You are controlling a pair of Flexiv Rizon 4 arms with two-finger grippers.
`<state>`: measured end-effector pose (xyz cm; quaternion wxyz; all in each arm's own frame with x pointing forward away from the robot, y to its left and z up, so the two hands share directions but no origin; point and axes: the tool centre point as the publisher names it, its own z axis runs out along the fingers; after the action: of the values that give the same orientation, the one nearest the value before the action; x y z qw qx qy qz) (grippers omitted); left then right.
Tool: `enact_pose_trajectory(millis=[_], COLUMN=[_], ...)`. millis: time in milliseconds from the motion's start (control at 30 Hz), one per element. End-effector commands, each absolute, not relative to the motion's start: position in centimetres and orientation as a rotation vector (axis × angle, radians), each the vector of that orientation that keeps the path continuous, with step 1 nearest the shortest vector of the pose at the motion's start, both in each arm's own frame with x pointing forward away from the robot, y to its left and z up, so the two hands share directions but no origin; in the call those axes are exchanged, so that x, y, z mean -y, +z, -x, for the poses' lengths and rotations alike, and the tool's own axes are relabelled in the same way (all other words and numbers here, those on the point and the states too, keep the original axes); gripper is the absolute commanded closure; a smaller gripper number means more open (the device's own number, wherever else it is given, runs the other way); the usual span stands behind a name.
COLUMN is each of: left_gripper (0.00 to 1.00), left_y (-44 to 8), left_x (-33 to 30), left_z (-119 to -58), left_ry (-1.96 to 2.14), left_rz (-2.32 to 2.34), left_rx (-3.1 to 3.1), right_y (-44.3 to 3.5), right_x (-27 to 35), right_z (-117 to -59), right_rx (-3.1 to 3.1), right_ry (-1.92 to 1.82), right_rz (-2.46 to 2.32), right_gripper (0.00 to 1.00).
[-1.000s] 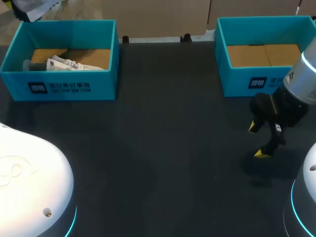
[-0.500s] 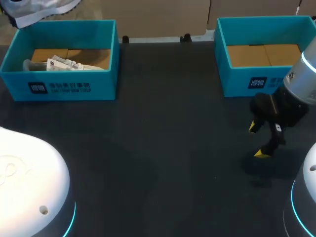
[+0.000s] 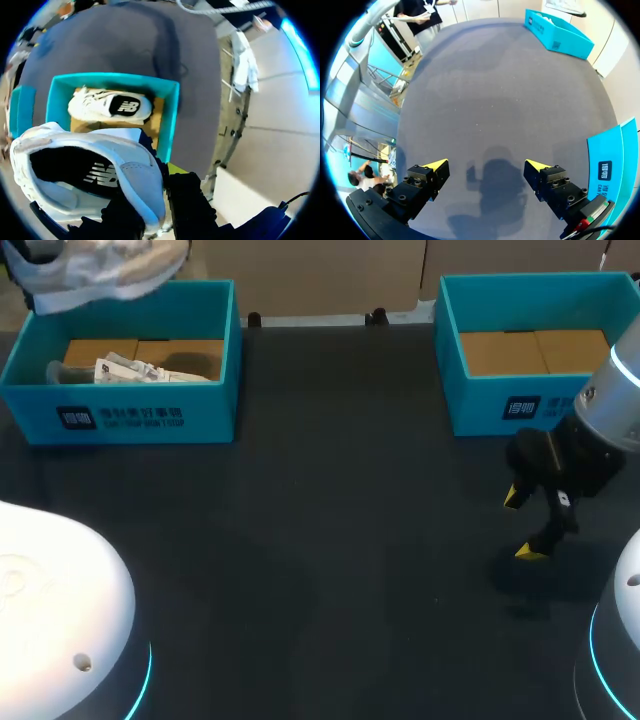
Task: Take the shoe out of the shoebox, open the shoe tongue, remove and reinsert the insole, then place the shoe into the shoebox
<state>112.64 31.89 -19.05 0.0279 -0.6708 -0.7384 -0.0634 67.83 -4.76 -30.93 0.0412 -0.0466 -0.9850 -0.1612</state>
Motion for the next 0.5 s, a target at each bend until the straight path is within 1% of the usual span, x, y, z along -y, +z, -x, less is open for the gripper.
enact_pose_trajectory(millis=[33, 500], left_gripper=[1.00, 1.00], left_y=[-20.20, -20.77], left_x=[-31.87, -32.14], left_z=[-111.74, -112.19], left_ry=[-0.243, -0.273], left_rz=[2.196, 2.217], left_rx=[2.163, 2.111], right_y=[-30.97, -30.97], right_x=[4.77, 4.77], right_z=[-67.73, -67.73], right_rx=[3.018, 3.018], right_ry=[-0.492, -0.492], right_rz=[0.143, 0.143], right_gripper=[0.00, 0.00])
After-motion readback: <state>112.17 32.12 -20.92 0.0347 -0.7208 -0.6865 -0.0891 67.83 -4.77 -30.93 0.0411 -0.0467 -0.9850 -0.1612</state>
